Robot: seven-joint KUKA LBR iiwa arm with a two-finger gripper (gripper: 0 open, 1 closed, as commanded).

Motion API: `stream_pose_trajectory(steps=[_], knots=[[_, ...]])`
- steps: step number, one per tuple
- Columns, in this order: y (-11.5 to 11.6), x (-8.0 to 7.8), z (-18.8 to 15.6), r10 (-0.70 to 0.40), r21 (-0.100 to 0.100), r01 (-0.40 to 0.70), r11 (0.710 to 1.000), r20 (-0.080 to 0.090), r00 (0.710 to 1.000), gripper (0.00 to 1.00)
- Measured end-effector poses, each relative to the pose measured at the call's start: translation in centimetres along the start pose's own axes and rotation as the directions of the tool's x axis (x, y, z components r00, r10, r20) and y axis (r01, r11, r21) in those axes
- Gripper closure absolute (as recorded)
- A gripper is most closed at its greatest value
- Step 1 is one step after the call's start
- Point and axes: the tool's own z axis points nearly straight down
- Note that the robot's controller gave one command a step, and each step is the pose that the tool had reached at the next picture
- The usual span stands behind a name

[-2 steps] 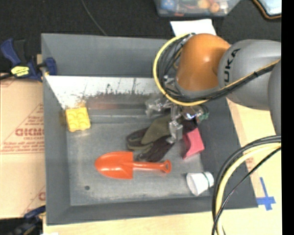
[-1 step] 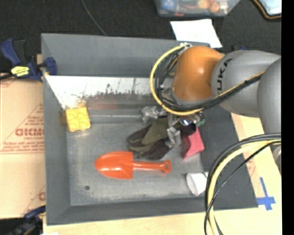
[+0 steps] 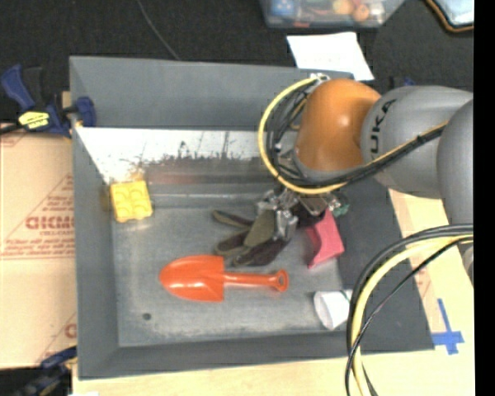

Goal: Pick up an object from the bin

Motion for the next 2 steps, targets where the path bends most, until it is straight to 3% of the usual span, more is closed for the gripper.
stream_pose_trajectory(steps=[2], knots=[[0.0,-0.01,-0.65,0.0,0.001,0.0,1.0,0.003,1.0,1.0]])
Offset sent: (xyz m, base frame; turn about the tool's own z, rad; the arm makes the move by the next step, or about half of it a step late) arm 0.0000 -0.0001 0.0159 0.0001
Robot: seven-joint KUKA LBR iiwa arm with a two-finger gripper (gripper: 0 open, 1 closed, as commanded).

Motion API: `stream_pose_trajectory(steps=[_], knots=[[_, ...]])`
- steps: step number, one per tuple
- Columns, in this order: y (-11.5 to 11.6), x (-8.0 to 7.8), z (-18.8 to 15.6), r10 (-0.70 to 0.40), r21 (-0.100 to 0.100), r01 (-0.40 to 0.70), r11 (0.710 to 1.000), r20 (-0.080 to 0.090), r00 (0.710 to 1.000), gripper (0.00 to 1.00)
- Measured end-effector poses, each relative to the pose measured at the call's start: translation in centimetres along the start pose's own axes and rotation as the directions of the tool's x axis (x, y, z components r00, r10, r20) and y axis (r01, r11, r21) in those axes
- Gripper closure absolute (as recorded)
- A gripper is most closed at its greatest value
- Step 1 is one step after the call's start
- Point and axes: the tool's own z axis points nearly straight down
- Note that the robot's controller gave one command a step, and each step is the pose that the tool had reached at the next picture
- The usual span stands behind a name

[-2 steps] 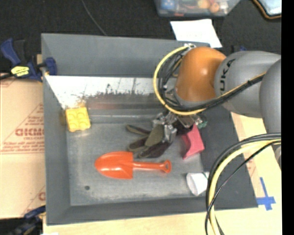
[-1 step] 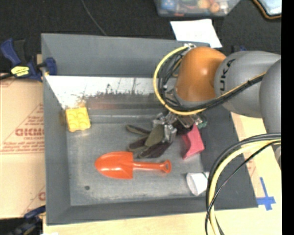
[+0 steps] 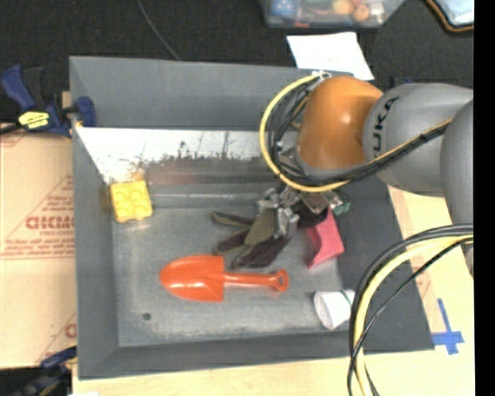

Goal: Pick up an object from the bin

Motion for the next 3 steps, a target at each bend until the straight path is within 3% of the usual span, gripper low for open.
stream_pose_trajectory(steps=[2,3], knots=[[0.1,0.1,-2.6,0.001,-0.004,-0.001,1.0,-0.007,1.0,1.0],[-0.1,-0.1,-6.0,0.002,0.0,-0.002,1.0,-0.002,1.0,1.0]])
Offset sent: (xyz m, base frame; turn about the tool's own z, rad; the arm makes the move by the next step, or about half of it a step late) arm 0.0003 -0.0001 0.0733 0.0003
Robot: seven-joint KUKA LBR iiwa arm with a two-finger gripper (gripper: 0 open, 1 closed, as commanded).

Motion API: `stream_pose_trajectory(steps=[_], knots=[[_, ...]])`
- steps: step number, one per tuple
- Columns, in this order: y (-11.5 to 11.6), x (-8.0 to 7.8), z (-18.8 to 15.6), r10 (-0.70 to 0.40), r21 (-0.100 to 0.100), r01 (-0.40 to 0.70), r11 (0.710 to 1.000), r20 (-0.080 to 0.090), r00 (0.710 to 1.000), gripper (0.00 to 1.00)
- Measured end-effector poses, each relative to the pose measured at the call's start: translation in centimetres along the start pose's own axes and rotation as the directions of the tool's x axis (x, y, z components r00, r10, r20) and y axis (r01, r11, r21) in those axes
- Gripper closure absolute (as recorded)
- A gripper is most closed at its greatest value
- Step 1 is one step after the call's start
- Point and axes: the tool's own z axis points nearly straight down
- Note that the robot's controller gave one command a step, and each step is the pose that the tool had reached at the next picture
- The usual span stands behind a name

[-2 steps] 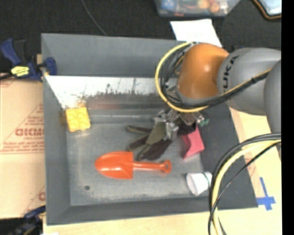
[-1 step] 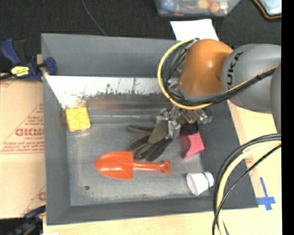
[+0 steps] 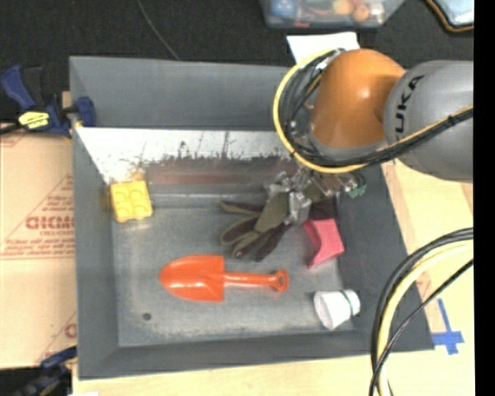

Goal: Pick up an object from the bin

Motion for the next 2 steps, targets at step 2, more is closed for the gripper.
stream_pose_trajectory(steps=[2], knots=[[-0.2,-0.2,-4.2,0.002,0.006,-0.002,1.0,0.007,1.0,1.0]])
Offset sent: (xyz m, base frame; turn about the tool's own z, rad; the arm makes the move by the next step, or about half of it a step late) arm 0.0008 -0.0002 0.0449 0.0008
